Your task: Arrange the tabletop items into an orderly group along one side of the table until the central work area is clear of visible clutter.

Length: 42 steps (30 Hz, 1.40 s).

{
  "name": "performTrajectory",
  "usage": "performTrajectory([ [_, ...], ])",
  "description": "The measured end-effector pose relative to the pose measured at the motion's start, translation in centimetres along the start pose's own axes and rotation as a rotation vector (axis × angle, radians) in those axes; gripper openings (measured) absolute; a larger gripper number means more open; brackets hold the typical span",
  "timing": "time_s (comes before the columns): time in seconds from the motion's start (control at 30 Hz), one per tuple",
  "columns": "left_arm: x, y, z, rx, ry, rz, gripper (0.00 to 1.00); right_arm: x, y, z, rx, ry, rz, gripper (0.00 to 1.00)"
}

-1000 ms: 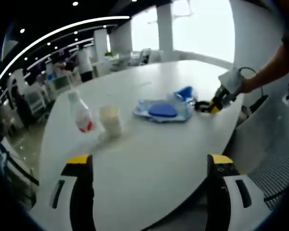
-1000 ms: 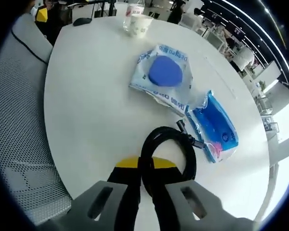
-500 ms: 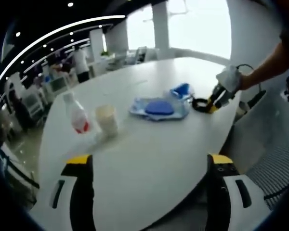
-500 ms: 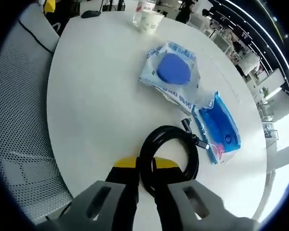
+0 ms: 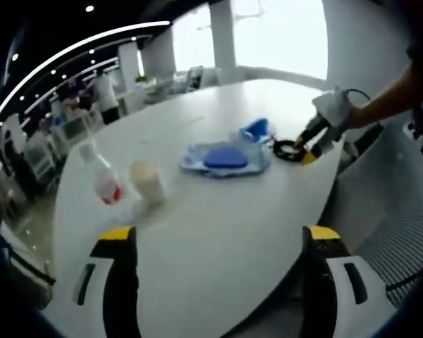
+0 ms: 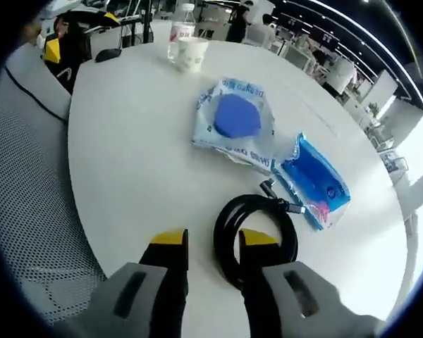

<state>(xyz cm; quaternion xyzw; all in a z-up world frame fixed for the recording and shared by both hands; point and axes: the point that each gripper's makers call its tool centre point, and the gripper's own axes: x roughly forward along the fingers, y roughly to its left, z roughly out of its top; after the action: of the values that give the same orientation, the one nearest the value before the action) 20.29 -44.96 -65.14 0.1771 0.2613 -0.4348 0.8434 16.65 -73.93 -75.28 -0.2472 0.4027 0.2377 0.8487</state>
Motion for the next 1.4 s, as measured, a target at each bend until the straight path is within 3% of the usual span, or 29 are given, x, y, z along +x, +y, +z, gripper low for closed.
performTrajectory([
  [0.27,2.5,-0.5,3.6,0.045,-0.033,-0.079,0.93,-0.4,-0.2,1.7,0.192,-0.072,-0.016,0.42],
  [0.53,4.6,-0.2,6.3,0.099,-0.039,-0.140,0.89,-0.3,0.5,2.7,0.250,-0.100,-0.010,0.47],
  [0.63,5.4,-0.3,7.0,0.102,-0.022,-0.193,0.81,-0.1,0.7,3.2,0.278,-0.104,-0.003,0.49],
  [0.8,6.9,0.5,8.4,0.087,-0.021,-0.206,0.85,-0.1,0.7,4.1,0.353,-0.125,-0.002,0.52],
  [1.03,9.9,1.3,9.3,0.116,0.058,-0.264,0.85,-0.1,-0.4,5.5,0.582,-0.184,-0.012,0.55],
  [1.2,11.9,1.8,10.0,0.087,0.096,-0.296,0.85,0.2,-0.7,5.9,0.685,-0.205,-0.031,0.54],
  [1.4,13.8,2.5,10.5,0.115,0.140,-0.302,0.82,0.8,-0.2,5.9,0.741,-0.199,-0.036,0.53],
])
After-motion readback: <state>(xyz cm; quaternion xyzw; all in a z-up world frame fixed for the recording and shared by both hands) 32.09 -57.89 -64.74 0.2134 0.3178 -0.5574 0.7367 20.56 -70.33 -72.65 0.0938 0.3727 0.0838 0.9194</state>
